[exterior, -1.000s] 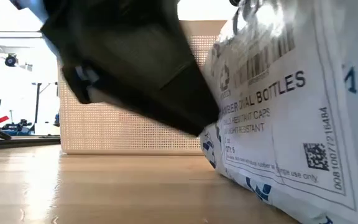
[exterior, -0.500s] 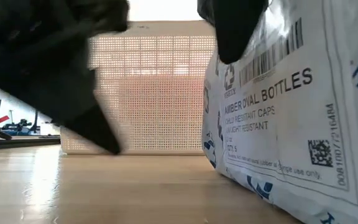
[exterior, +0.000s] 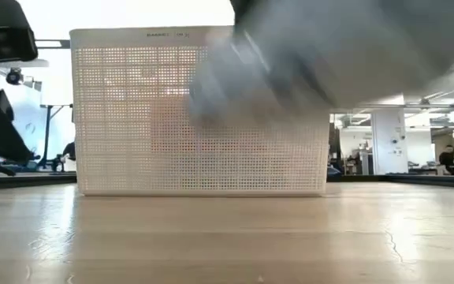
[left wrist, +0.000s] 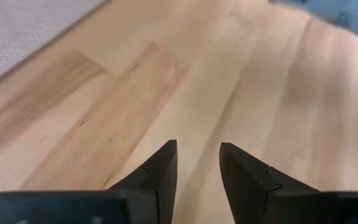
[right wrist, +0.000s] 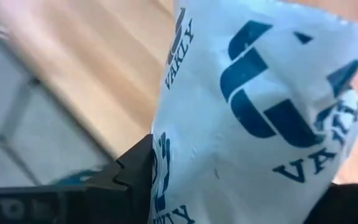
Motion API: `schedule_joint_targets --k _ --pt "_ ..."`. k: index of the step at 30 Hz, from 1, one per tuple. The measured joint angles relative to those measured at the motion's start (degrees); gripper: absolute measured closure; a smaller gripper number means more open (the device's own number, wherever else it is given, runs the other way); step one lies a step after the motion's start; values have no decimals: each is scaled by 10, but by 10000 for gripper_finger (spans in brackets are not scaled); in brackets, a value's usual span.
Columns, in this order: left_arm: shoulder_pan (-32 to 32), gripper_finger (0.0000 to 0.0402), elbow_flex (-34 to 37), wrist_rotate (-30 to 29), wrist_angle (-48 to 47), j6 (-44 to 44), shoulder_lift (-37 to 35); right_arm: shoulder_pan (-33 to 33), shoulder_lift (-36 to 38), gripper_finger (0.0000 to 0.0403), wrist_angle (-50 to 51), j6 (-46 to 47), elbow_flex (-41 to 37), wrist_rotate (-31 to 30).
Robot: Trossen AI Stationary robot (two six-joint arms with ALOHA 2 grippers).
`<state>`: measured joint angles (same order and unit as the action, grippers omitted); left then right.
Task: Pick & place medical supplies in basket/bin
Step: Put the mailer bag into the white basket, then return to Home Position
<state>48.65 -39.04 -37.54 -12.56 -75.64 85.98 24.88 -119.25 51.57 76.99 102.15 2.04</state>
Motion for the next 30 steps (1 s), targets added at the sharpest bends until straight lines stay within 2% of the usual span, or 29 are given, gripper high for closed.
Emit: schedule_joint_targets --k 3,5,7,10,11,12,13,15,19,22,23,25,28,30 --pt "19 300 37 -27 0 -22 -56 -21 50 238 -7 -39 40 -45" --pt "23 300 49 -35 7 -25 -85 -39 89 238 -14 -81 74 -99" --pt "25 300 59 -42 1 -25 -111 -54 129 238 -32 -134 114 -190" --pt "25 300 60 -58 5 -24 -133 -75 181 230 -31 -220 155 -390" --pt "25 300 60 -65 3 -19 -137 -87 195 214 -29 -256 162 -433" --pt "25 300 56 -66 3 -12 -138 -108 205 193 -25 -286 165 -451" --pt "24 300 52 -71 6 -3 -138 -133 212 171 -24 -299 168 -446" --pt "24 300 44 -80 2 11 -139 -195 216 128 -27 -296 167 -379" --pt "23 300 35 -80 3 23 -138 -302 182 78 -8 -275 155 -185" --pt "23 300 31 -80 4 15 -137 -349 155 59 3 -265 154 -10" --pt "23 300 30 -80 4 10 -137 -356 152 54 7 -271 154 18" --pt "23 300 26 -79 5 1 -136 -356 158 48 23 -283 160 2" --pt "23 300 24 -79 8 -1 -136 -332 178 46 63 -310 184 -103" --pt "23 300 24 -79 9 -1 -136 -310 191 48 100 -318 200 -147"
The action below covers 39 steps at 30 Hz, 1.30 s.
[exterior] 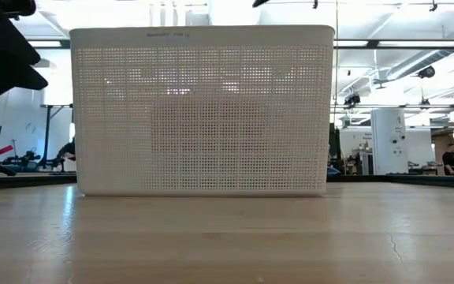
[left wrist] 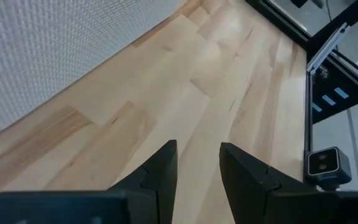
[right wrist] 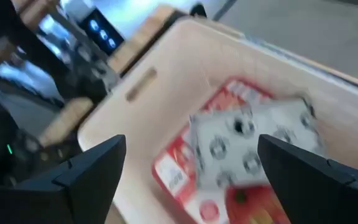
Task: Pick & place medical supplies in basket/bin
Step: Return to Home Position
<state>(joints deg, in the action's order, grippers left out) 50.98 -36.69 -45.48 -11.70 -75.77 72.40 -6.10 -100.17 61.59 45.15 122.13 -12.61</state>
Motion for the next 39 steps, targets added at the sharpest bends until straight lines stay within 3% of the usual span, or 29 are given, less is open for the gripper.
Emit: schedule_joint_targets --k 7,10,12,15,20,23,26,28,32,35,39 --pt "-4 300 0 -56 8 0 -1 101 21 59 121 2 11 -54" --pt "-15 300 -10 -55 27 15 -15 161 31 60 135 -53 11 -56" --pt "-23 300 -29 -39 31 71 -35 193 35 59 152 -57 11 -54" --pt "-46 300 -57 10 31 189 -73 237 47 57 178 19 11 -52" --pt "-106 300 -95 86 39 311 -134 340 68 53 157 -19 -8 -90" --pt "-128 300 -104 162 112 374 -157 395 78 56 43 -40 -54 -116" --pt "-128 300 -101 237 230 461 -167 415 92 60 -162 -99 -136 -106" --pt "-128 300 -98 252 267 512 -169 402 100 62 -294 -137 -205 -51" --pt "-129 300 -90 246 229 541 -186 326 113 61 -502 -153 -351 124" --pt "-128 300 -76 241 191 541 -220 278 144 57 -540 -126 -433 180" --pt "-140 301 -52 227 193 590 -308 241 250 51 -549 -150 -513 160"
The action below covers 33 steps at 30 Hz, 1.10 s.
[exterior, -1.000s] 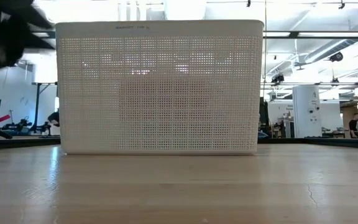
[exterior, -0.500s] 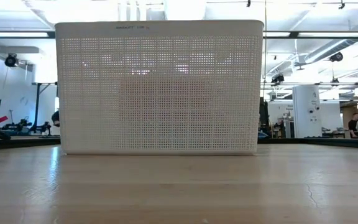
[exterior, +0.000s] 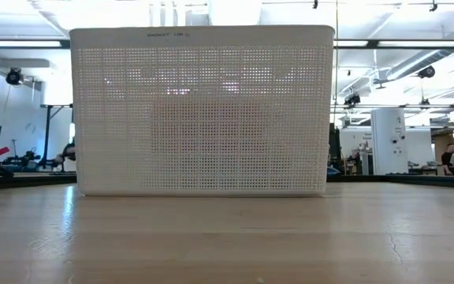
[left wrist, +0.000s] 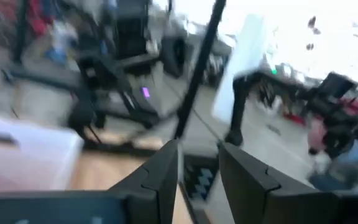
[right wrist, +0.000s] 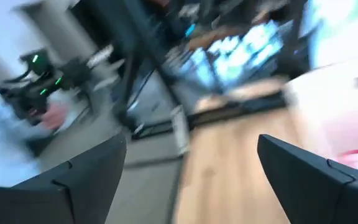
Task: Pick & place medical supplies in basket/bin
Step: Return to Home Position
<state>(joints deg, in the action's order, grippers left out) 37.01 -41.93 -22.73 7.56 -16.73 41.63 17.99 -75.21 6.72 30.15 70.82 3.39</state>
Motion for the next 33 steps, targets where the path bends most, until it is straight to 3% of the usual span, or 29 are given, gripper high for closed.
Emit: schedule_joint_targets --k 6,8,11,13,15,17,20,26,29,33 --pt "-60 325 57 0 -26 13 -157 -10 184 49 -1 -25 -140 -120" --pt "-67 335 76 -5 -86 -42 -201 -10 220 49 -8 10 -190 -125" --pt "-62 342 102 5 -170 -209 -253 3 240 49 -69 37 -255 -114" --pt "-48 347 140 62 -212 -273 -267 13 242 49 -110 38 -282 -109" --pt "-37 356 167 79 -246 -304 -270 15 250 49 -127 33 -293 -102" --pt "-36 367 190 63 -318 -335 -261 12 257 49 -122 28 -296 -106" --pt "-37 385 220 -26 -361 -398 -237 2 270 49 -110 14 -298 -111" --pt "-54 401 258 -134 -310 -396 -212 -27 315 49 -99 -40 -292 -111" --pt "-96 401 268 -142 -256 -379 -187 -50 331 49 -97 -52 -292 -111" --pt "-178 401 287 -91 -60 -250 -148 -79 337 49 -88 -56 -292 -111"
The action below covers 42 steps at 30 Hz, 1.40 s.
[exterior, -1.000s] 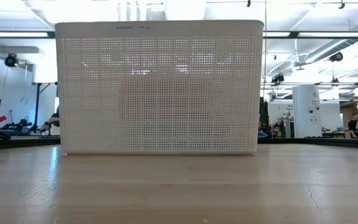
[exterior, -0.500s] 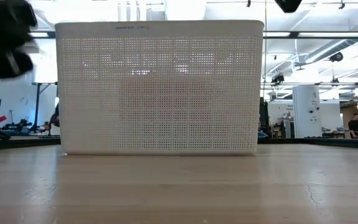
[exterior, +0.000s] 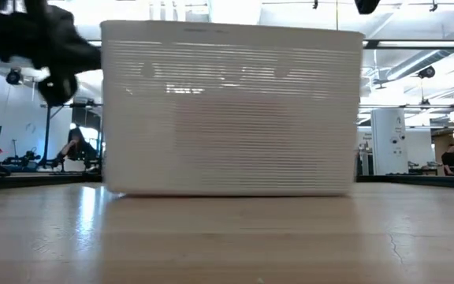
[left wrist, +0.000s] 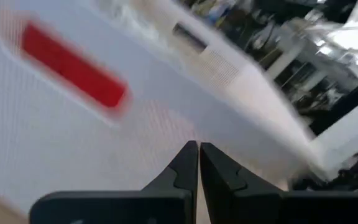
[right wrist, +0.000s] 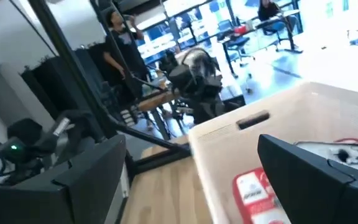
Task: Pick & place medical supplies in basket/bin
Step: Return to Home Position
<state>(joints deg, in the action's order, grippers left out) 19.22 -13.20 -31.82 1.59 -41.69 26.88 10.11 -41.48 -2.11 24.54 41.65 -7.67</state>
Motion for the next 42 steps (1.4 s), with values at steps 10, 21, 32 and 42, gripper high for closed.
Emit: schedule_joint_targets --k 10,21,32,42 --pt "-188 402 -19 220 25 37 64 -11 2 49 -38 38 0 101" --pt "-185 401 -135 316 -138 99 -27 -11 120 49 33 34 -74 130" --pt "-185 401 -169 298 -259 68 -124 -10 324 49 27 61 -188 65" --pt "-185 401 -159 298 -266 95 -228 -10 395 49 31 70 -256 60"
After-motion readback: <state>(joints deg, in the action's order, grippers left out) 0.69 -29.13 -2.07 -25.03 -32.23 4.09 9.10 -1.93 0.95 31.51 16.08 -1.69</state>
